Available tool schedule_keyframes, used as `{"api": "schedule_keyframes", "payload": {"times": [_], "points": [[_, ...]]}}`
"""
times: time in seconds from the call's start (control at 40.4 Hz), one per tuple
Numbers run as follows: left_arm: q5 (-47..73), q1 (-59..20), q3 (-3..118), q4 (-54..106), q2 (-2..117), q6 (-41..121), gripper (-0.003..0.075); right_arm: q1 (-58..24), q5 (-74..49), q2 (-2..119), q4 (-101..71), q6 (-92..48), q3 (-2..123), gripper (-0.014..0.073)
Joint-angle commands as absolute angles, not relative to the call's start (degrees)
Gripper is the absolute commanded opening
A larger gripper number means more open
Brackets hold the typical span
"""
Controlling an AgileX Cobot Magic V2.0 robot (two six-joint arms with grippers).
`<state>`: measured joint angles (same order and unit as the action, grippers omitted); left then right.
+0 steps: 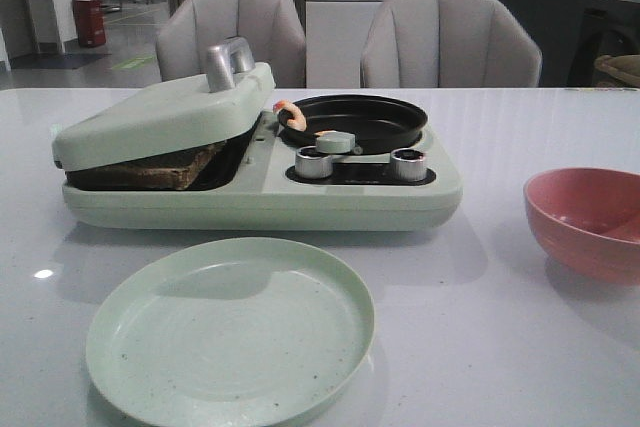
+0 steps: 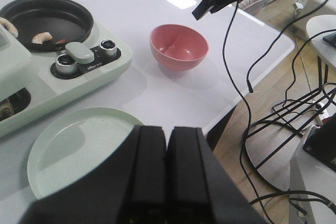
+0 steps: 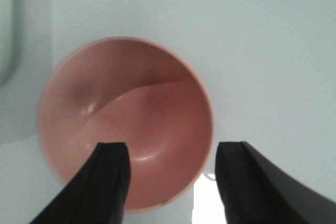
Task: Make breakfast with bread and shrimp
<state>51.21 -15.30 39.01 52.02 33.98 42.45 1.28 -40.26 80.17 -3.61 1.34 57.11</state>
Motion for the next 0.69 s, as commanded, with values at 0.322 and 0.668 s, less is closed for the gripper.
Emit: {"api": "schedule_keyframes", "payload": {"times": [0.322,0.668], "points": [[48.77,-15.77,40.52,55.09,34.02,42.62,0.0098,-15.39,-43.42,43.73,-2.43,0.87,42.88,0.0472],[48.77,-15.77,40.52,55.09,34.02,42.62,0.0098,-16.12,-53.58,25.87,-0.37,0.87,42.83,0.0472]]}}
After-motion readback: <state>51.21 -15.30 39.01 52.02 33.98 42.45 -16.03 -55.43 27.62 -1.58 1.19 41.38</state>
